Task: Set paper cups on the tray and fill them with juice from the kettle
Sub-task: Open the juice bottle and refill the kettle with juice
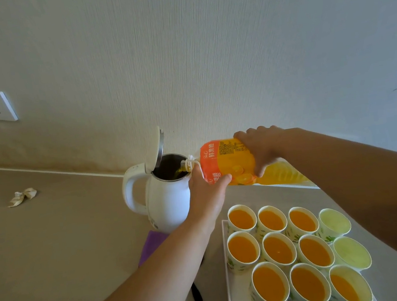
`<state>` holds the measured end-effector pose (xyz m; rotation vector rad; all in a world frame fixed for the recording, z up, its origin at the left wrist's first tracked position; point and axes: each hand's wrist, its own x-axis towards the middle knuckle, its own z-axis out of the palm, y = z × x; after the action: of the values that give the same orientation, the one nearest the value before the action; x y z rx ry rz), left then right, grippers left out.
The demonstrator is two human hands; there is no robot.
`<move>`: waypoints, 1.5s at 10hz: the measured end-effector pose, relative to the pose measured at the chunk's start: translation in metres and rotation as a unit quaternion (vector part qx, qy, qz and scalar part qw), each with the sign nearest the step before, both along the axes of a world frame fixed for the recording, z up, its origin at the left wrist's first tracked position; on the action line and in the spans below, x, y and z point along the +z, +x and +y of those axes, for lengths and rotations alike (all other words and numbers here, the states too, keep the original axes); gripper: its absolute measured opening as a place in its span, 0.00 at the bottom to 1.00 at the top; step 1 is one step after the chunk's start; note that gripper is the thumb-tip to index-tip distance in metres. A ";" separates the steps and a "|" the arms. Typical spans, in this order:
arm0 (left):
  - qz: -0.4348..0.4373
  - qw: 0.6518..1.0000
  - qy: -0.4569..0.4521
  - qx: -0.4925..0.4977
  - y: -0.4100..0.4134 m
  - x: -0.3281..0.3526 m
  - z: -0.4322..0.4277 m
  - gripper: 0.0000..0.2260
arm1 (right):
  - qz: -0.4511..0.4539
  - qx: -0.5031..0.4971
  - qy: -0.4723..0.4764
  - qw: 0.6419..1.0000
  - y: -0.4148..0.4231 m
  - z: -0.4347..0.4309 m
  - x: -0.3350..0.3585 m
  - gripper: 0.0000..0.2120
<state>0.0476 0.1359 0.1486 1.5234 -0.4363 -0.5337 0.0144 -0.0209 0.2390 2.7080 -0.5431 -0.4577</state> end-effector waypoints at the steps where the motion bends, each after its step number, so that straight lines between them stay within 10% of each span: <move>1: 0.001 1.000 -0.002 0.009 0.000 0.000 -0.001 0.24 | -0.001 -0.001 0.007 1.000 -0.001 0.001 0.001 0.52; 15: 0.010 1.000 -0.001 0.026 -0.001 0.000 0.003 0.21 | 0.012 0.012 -0.022 1.000 -0.001 0.007 0.009 0.52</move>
<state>0.0463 0.1386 0.1481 1.5229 -0.3798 -0.5073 0.0138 -0.0140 0.2479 2.6612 -0.5076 -0.4657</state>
